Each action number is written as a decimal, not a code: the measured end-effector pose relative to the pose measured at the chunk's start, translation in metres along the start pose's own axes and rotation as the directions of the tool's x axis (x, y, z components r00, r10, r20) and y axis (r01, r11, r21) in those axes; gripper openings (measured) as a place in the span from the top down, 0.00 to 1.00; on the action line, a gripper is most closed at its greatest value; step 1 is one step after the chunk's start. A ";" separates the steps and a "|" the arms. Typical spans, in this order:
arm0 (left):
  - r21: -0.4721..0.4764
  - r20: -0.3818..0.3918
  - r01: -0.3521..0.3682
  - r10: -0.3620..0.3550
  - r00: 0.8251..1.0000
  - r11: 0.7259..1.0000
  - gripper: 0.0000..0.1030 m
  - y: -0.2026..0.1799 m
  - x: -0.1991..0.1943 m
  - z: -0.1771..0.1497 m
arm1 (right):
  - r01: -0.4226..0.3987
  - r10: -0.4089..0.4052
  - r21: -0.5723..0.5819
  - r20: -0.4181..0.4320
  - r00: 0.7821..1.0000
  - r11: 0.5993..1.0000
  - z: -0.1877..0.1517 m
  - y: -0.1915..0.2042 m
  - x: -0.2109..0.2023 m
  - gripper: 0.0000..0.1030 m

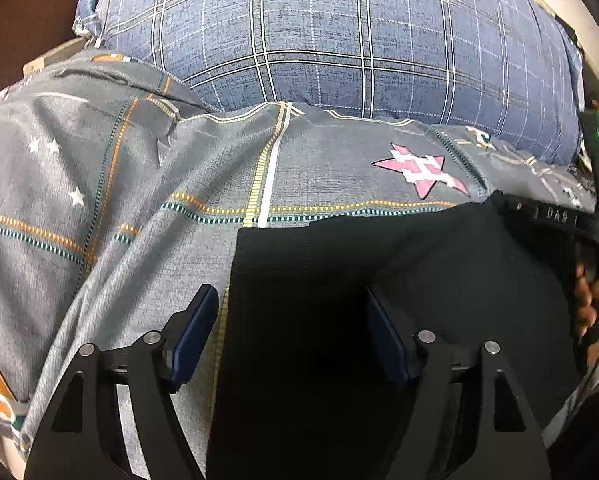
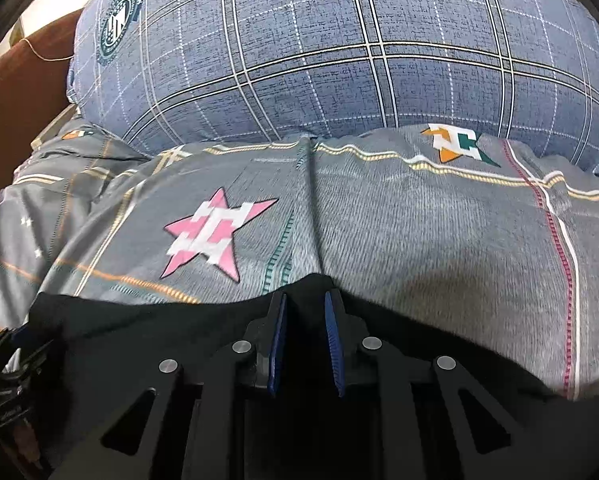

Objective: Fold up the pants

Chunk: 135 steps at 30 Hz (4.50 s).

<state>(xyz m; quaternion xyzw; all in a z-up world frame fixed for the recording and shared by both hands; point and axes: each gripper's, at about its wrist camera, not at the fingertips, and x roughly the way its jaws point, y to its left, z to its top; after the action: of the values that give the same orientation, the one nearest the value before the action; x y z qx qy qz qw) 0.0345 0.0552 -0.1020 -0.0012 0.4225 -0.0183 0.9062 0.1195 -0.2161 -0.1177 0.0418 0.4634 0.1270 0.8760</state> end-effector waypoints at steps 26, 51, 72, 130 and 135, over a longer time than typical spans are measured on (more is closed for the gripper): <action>0.075 0.090 0.039 -0.046 0.995 0.996 0.21 -0.020 -0.021 -0.021 | 0.116 -0.182 0.336 0.173 0.968 0.935 -0.083 -0.156 -0.152 0.69; -0.045 -0.020 0.056 -0.057 0.998 0.997 0.00 -0.004 0.008 -0.024 | 0.297 -0.339 0.356 0.060 0.939 0.886 -0.070 -0.166 -0.120 0.66; 0.134 0.295 0.009 -0.049 0.954 0.991 0.00 -0.067 -0.074 -0.024 | 0.345 -0.349 0.054 0.126 0.929 0.937 -0.092 -0.044 -0.104 0.67; 0.502 0.218 0.061 -0.195 0.956 0.863 0.00 -0.286 -0.074 0.034 | 0.277 -0.316 0.244 0.136 0.939 0.929 -0.104 -0.147 -0.153 0.66; 0.651 0.072 0.192 -0.312 0.947 0.734 0.00 -0.332 -0.050 0.047 | 0.165 -0.248 0.334 0.223 0.943 0.928 -0.124 -0.186 -0.188 0.62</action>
<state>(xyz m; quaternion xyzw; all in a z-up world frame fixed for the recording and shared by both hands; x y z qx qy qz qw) 0.0274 -0.2752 -0.0274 0.2463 0.3053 -0.2830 0.8752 -0.0492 -0.4504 -0.0727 0.1462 0.3598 -0.0479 0.9203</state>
